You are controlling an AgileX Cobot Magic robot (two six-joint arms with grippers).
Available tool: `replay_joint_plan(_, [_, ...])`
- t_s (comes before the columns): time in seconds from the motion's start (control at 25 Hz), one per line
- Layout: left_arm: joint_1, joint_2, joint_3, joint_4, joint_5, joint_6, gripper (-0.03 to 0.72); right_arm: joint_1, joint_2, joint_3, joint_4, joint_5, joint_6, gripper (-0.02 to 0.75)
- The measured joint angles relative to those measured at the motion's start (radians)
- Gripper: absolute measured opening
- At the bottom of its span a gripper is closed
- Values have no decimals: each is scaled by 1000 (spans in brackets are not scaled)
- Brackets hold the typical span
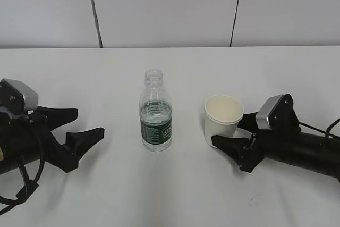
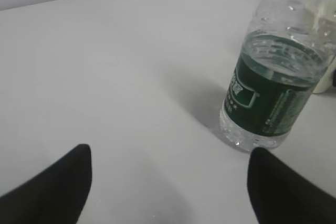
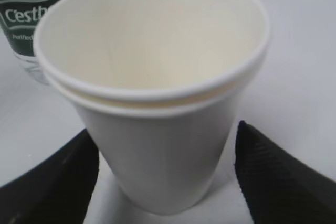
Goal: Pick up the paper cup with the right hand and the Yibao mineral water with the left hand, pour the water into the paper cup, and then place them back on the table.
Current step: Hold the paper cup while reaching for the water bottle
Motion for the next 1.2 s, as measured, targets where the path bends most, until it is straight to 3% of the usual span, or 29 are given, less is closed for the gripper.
replay_joint_plan(0.36, [0, 0, 0, 1, 0, -26, 553, 69, 20, -54, 9, -2, 0, 624])
replay_joint_plan(0.6, [0, 0, 0, 20, 0, -85, 553, 81, 30, -59, 11, -2, 2, 572])
replay_joint_plan(0.84, [-5, 0, -37, 143, 1, -123, 553, 81, 30, -59, 34, -2, 2, 557])
replay_joint_plan(1.2, [-116, 30, -110, 164, 0, -141, 552, 81, 21, -59, 129, -2, 2, 554])
